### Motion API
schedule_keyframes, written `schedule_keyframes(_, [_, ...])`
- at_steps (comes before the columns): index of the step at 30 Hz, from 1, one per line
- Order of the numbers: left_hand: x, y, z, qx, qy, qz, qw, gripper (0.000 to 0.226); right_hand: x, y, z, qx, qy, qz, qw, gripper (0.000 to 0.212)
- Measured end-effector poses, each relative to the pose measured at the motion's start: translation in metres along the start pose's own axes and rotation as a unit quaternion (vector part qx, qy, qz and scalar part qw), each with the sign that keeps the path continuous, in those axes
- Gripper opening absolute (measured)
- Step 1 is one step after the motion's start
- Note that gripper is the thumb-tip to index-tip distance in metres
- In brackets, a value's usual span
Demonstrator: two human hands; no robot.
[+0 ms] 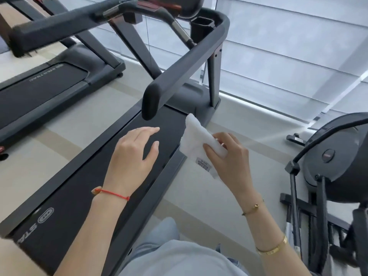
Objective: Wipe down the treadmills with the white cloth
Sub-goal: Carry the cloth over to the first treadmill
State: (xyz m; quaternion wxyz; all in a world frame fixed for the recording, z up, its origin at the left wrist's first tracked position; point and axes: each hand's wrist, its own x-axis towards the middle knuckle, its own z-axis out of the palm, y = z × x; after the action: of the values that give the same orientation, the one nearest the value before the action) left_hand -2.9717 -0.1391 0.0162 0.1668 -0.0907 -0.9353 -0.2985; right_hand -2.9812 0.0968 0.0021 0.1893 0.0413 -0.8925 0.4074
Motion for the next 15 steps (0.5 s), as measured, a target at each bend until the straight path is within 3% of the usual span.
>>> schedule_keyframes(15, [0.167, -0.051, 0.045, 0.054, 0.077, -0.074, 0.993, 0.038, 0.228, 0.031, 0.079, 0.045, -0.003, -0.073, 0.996, 0.010])
